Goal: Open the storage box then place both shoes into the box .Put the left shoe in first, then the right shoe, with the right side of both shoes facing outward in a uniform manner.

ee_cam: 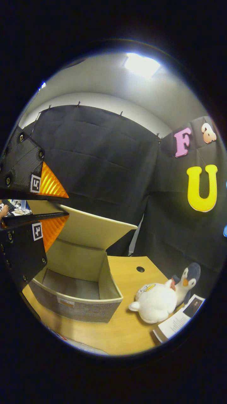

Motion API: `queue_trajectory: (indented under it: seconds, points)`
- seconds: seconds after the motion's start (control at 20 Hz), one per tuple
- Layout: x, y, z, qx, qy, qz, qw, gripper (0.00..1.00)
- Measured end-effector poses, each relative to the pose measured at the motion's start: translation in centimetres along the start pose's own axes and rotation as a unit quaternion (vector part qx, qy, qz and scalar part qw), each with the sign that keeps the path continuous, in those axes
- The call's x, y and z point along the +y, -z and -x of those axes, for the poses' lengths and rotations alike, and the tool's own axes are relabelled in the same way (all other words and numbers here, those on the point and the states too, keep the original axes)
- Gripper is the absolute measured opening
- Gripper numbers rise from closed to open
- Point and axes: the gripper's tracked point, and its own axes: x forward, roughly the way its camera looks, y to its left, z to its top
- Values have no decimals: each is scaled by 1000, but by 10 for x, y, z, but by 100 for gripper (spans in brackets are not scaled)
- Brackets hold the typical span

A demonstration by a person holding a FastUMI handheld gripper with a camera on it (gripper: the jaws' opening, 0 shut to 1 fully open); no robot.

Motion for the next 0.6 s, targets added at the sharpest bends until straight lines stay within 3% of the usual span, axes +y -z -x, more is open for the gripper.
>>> queue_trajectory:
  seconds: [0.3,0.6]
  points:
    - [30,4,-53,34,-13,42,998,20]
    - [35,7,-114,52,5,61,997,20]
